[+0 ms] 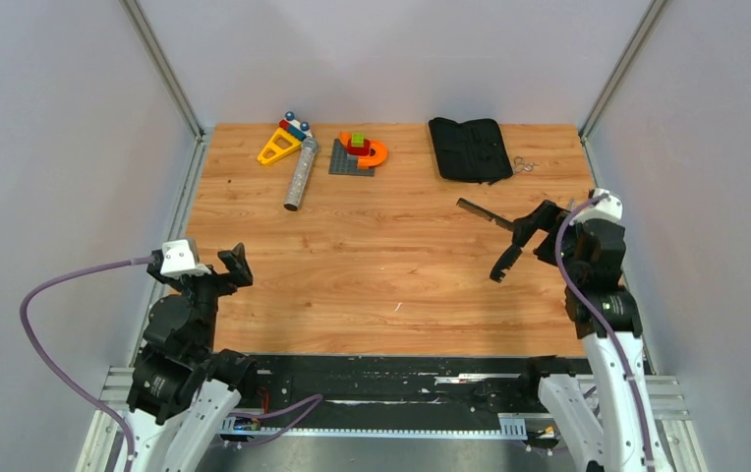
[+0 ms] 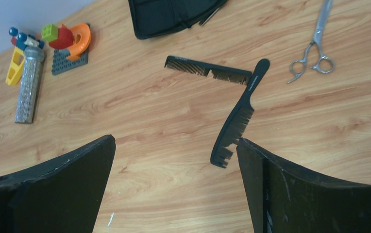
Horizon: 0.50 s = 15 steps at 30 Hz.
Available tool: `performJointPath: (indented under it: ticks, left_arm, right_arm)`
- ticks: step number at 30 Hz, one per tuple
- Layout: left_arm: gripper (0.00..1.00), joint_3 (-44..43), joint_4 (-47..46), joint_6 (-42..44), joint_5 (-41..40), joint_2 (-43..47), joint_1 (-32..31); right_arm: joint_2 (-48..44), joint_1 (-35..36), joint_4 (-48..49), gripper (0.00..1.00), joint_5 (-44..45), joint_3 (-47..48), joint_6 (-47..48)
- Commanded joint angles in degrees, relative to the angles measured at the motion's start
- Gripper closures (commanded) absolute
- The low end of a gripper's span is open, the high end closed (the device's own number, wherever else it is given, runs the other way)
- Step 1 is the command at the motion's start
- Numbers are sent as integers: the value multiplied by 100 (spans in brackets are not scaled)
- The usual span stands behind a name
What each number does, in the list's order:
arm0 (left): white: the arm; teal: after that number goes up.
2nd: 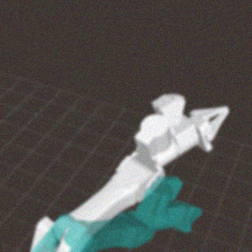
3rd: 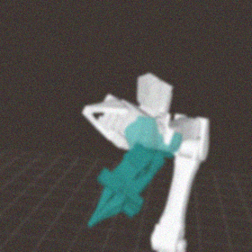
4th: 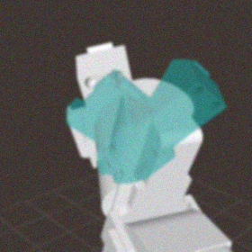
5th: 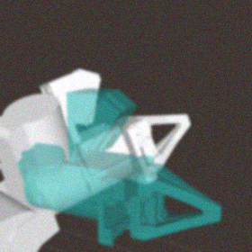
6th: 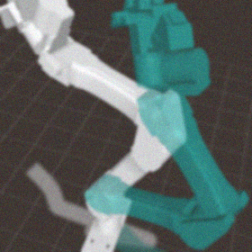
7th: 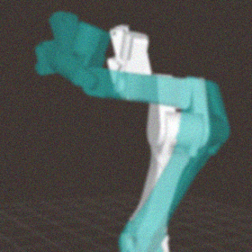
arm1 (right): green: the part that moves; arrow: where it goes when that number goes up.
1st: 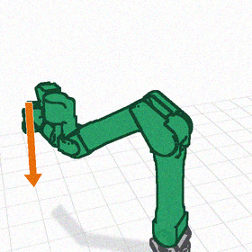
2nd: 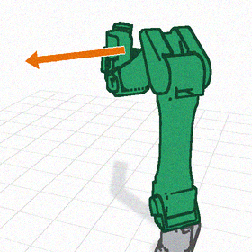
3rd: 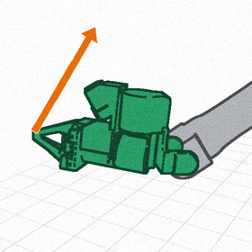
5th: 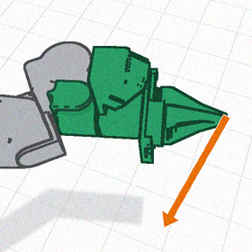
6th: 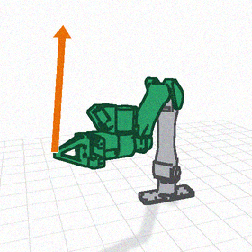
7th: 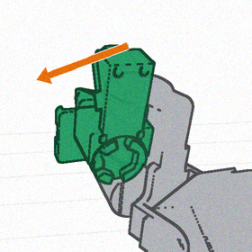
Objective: Sort the hair-cutting tools
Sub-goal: Move the hairdressing tool bag to the center of the board.
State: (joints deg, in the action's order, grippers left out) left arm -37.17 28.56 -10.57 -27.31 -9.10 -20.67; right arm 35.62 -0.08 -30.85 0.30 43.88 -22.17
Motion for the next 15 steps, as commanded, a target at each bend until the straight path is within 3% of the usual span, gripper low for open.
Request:
performJointPath:
  ticks: [1,7,11,15]
  left_arm:
    - [0,-38,-130,2,-51,-169,-27]
    - [0,-130,-22,-33,-46,-330,-25]
    - [0,-183,82,-37,-147,-448,-25]
    - [0,-177,80,-3,-124,-536,-25]
  right_arm:
    - [848,-16,-193,0,-647,687,-81]
    - [1901,-12,-444,0,-2498,1334,-253]
    - [2046,-19,687,0,-2618,918,-385]
    - [3035,-19,1251,1,-2730,1204,-385]
